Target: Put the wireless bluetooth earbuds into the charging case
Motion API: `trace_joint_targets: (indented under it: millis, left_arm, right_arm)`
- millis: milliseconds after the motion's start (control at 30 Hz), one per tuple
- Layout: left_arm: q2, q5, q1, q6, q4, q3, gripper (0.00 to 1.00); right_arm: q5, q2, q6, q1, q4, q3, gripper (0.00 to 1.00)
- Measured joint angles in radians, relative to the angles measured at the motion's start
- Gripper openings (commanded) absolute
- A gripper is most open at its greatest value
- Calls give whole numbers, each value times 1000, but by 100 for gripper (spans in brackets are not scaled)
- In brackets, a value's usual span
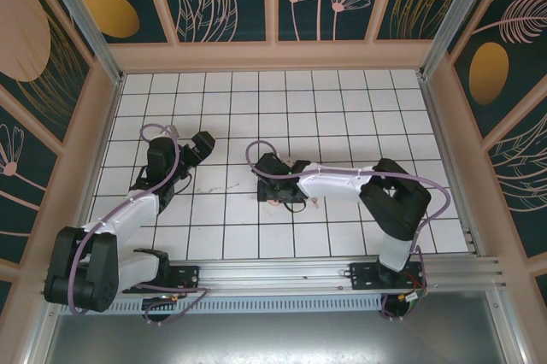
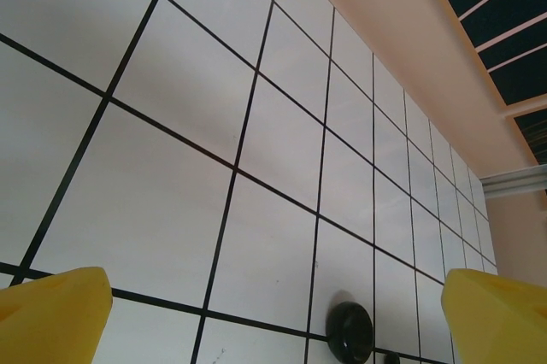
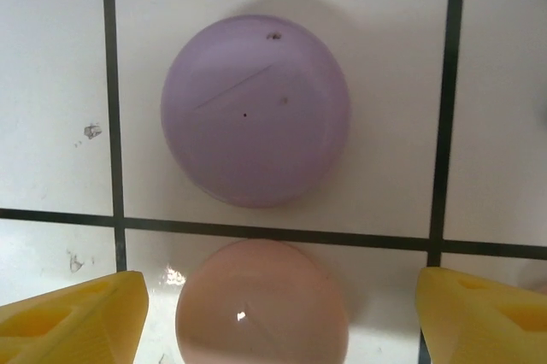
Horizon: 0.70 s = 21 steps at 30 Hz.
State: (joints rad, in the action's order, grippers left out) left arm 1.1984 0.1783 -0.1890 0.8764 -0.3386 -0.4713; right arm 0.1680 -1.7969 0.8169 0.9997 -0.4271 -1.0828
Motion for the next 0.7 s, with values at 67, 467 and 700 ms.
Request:
trace_joint_targets:
  millis: [67, 467, 700]
  left_arm:
    - [-2, 0, 0, -4, 3, 0, 99]
    - [-6, 0, 0, -8, 6, 0, 99]
    - [-6, 0, 0, -8, 6, 0, 99]
  right_arm:
    - [0, -13, 2, 1, 0, -4, 80]
    - [34, -34, -26, 17, -16, -18, 66]
    - [45, -63, -86, 65, -33, -52, 54]
